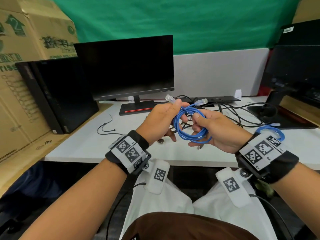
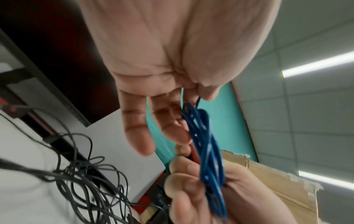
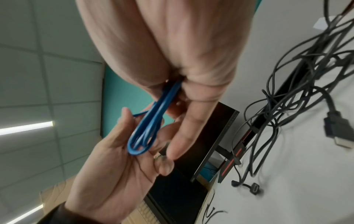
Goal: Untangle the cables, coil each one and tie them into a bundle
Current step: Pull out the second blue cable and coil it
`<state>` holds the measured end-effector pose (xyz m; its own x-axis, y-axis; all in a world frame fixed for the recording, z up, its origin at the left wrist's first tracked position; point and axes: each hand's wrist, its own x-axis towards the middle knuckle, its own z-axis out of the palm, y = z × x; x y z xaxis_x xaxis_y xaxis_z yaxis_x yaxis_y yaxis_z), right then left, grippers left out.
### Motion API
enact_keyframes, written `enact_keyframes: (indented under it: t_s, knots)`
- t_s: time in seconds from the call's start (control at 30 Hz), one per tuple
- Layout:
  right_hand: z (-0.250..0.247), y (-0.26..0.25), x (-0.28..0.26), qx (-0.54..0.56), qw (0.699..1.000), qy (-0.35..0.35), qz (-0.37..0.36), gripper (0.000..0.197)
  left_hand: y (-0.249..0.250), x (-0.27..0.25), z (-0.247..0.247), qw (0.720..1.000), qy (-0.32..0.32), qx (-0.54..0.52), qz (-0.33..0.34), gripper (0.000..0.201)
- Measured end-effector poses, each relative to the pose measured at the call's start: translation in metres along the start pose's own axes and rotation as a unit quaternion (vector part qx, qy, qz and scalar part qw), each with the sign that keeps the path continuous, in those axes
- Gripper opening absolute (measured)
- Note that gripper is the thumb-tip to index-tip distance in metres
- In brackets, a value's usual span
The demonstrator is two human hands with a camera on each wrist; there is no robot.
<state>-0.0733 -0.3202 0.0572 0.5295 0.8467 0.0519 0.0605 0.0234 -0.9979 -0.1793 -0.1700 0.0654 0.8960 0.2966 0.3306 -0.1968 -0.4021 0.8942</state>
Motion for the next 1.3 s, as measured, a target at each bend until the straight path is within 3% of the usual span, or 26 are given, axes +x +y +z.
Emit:
enact_keyframes:
  t_s: [0.1, 0.17, 0.23, 0.3, 0.4, 0.43, 0.5, 0.67, 0.8, 0.87, 0.97, 1.07, 1.13, 1.2, 1.3]
  knots:
    - [0.002, -0.001, 0.001, -0.005, 1.000, 0.021, -0.020, 0.025, -0.002, 0.001, 0.003, 0.989, 0.038, -0.124, -0.077, 0.036]
    - [0.006, 0.002, 0.001, -0.013, 0.999, 0.036, -0.032, 0.025, -0.005, 0.000, 0.010, 0.964, 0.065, -0.215, -0.146, 0.034]
    - [0.010, 0.004, 0.000, -0.033, 0.997, 0.055, -0.041, 0.021, -0.006, 0.000, 0.015, 0.944, 0.079, -0.271, -0.172, 0.029]
    - [0.010, 0.003, 0.002, -0.063, 0.993, 0.078, -0.059, 0.020, -0.006, 0.002, 0.015, 0.953, 0.107, -0.240, -0.148, 0.021]
    - [-0.004, -0.005, 0.003, -0.016, 0.992, 0.081, -0.092, 0.042, -0.006, 0.004, 0.010, 0.981, 0.146, -0.096, -0.087, 0.011]
    - [-0.008, -0.008, 0.002, -0.012, 0.992, 0.071, -0.101, 0.038, -0.007, 0.004, 0.009, 0.984, 0.148, -0.071, -0.072, 0.012]
    - [-0.012, -0.010, 0.001, -0.080, 0.988, 0.053, -0.124, 0.017, -0.008, 0.003, 0.007, 0.984, 0.135, -0.094, -0.061, 0.014]
    - [-0.004, -0.001, 0.002, -0.280, 0.941, 0.078, -0.173, 0.028, -0.005, 0.003, 0.001, 0.967, 0.068, -0.234, -0.068, 0.023]
    - [0.010, 0.006, -0.004, -0.131, 0.985, -0.007, -0.110, 0.029, -0.004, 0.001, 0.005, 0.947, 0.066, -0.294, -0.109, 0.027]
    - [0.018, 0.010, -0.007, -0.126, 0.987, -0.034, -0.097, 0.024, -0.004, 0.001, 0.009, 0.940, 0.099, -0.302, -0.121, 0.020]
    - [0.022, 0.014, -0.001, -0.142, 0.983, 0.022, -0.110, 0.016, -0.006, 0.001, 0.012, 0.945, 0.114, -0.285, -0.114, 0.015]
    - [0.017, 0.010, 0.003, -0.018, 0.990, 0.102, -0.091, 0.019, -0.008, 0.000, 0.018, 0.957, 0.101, -0.251, -0.109, 0.023]
    - [0.013, 0.010, 0.005, 0.038, 0.991, 0.101, -0.079, 0.021, -0.008, 0.000, 0.024, 0.949, 0.107, -0.274, -0.112, 0.019]
    - [0.012, 0.013, 0.006, -0.008, 0.994, 0.089, -0.059, 0.018, -0.008, 0.001, 0.026, 0.940, 0.132, -0.299, -0.100, 0.018]
    - [0.012, 0.016, 0.008, -0.108, 0.984, 0.130, -0.059, 0.004, -0.010, 0.001, 0.028, 0.939, 0.154, -0.295, -0.088, 0.015]
